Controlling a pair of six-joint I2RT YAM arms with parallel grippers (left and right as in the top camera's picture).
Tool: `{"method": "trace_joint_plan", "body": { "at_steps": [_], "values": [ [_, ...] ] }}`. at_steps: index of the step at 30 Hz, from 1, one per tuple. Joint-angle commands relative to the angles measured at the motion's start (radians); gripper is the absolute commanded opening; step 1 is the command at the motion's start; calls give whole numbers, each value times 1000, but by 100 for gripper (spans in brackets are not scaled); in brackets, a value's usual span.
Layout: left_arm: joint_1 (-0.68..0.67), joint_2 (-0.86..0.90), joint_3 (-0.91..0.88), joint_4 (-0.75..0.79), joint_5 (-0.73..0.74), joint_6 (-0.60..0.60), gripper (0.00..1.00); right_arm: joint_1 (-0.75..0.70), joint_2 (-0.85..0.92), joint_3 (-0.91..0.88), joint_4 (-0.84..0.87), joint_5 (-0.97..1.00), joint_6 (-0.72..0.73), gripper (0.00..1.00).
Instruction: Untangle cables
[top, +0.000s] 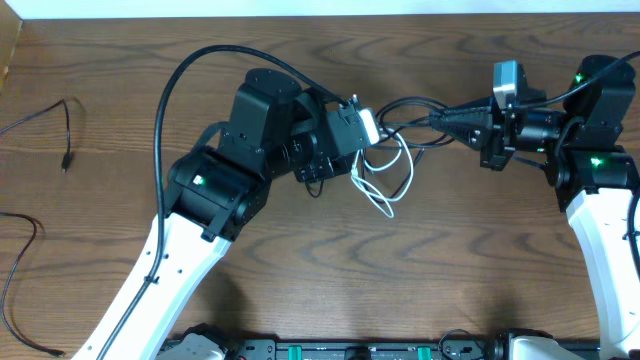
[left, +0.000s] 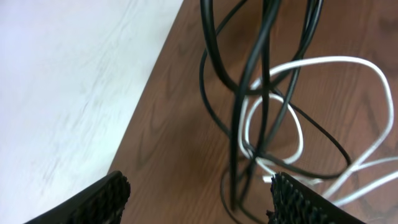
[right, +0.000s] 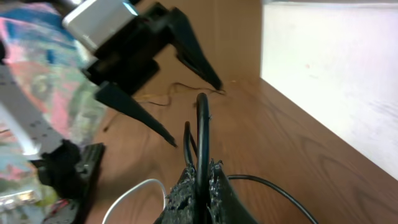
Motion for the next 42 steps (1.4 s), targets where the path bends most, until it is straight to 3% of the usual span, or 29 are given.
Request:
{"method": "trace_joint_plan", "body": {
  "at_steps": [1, 7, 9, 11, 14, 20, 25, 28, 35, 36, 38, 39, 42],
  "values": [
    [3, 21, -2, 6, 70, 26, 74, 0, 7, 18, 2, -90, -12, 1],
    [3, 60, -2, 5, 201, 26, 73, 2, 6, 18, 3, -90, -11, 1],
    [3, 71, -2, 5, 200, 26, 58, 2, 7, 18, 3, -90, -11, 1],
    [3, 80, -2, 5, 201, 25, 35, 2, 7, 18, 3, -90, -11, 1],
    [3, 93, -2, 4, 245, 24, 9, 2, 7, 18, 4, -90, -11, 1],
    [3, 97, -2, 16, 246, 25, 7, 2, 7, 18, 6, -89, -10, 1],
    [28, 83, -2, 59, 144, -14, 7, -2, 7, 18, 2, 18, 44, 5],
    [80, 56, -1, 98, 135, -73, 7, -2, 7, 18, 1, 185, 164, 33],
    [178, -8, -1, 132, 147, -134, 8, 0, 7, 18, 2, 241, 192, 45],
    [183, -14, -2, 132, 147, -134, 7, 0, 7, 18, 2, 244, 192, 53],
    [185, -21, -1, 137, 146, -134, 8, 0, 7, 18, -2, 255, 192, 92],
    [185, -21, -2, 143, 146, -139, 8, 0, 7, 18, -5, 255, 192, 99],
    [184, -19, -2, 191, 148, -230, 8, 2, 7, 18, -24, 259, 192, 99]
  ]
}}
